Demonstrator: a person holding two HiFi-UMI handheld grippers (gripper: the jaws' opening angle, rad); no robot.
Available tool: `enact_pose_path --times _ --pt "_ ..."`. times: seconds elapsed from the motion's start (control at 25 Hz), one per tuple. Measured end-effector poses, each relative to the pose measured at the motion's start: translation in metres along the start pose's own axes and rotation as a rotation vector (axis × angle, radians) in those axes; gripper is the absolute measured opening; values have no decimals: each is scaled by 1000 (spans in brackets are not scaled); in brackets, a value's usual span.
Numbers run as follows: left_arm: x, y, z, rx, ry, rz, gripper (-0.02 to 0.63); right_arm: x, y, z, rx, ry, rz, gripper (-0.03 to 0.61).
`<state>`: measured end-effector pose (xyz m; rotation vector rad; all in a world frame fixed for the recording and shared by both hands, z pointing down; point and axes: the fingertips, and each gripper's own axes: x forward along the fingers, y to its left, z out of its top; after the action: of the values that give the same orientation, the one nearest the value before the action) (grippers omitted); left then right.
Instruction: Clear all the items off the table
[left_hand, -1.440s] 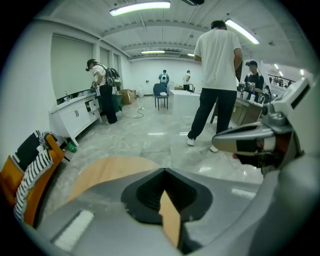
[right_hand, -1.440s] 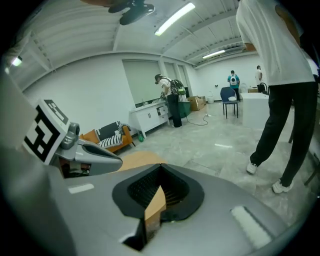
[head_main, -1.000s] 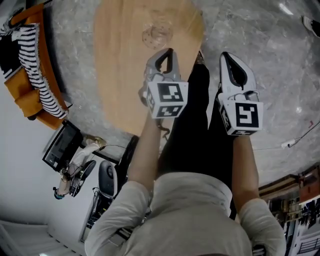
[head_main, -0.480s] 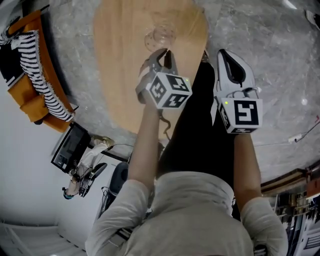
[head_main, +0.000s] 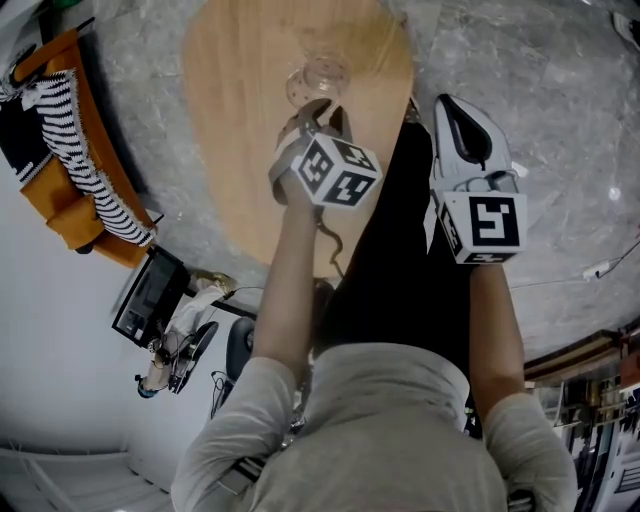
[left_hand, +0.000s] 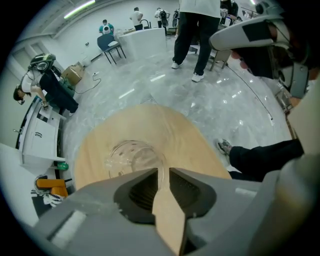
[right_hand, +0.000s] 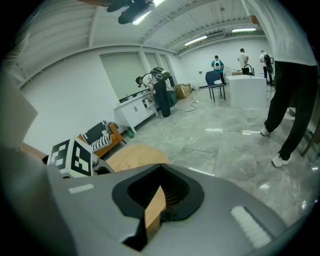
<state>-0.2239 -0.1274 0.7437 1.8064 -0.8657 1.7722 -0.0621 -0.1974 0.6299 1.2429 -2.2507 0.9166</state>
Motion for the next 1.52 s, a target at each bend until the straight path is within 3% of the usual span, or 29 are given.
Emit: enact_pose_path --times 0.32,0.96,1.52 --pt "15 3 7 130 54 26 86 3 -9 -1 22 2 -16 6" --pt "43 -1 7 196 149 -11 86 5 -27 -2 63 0 -45 6" --pt "52 2 4 247 230 29 86 5 -31 -3 62 3 -48 6"
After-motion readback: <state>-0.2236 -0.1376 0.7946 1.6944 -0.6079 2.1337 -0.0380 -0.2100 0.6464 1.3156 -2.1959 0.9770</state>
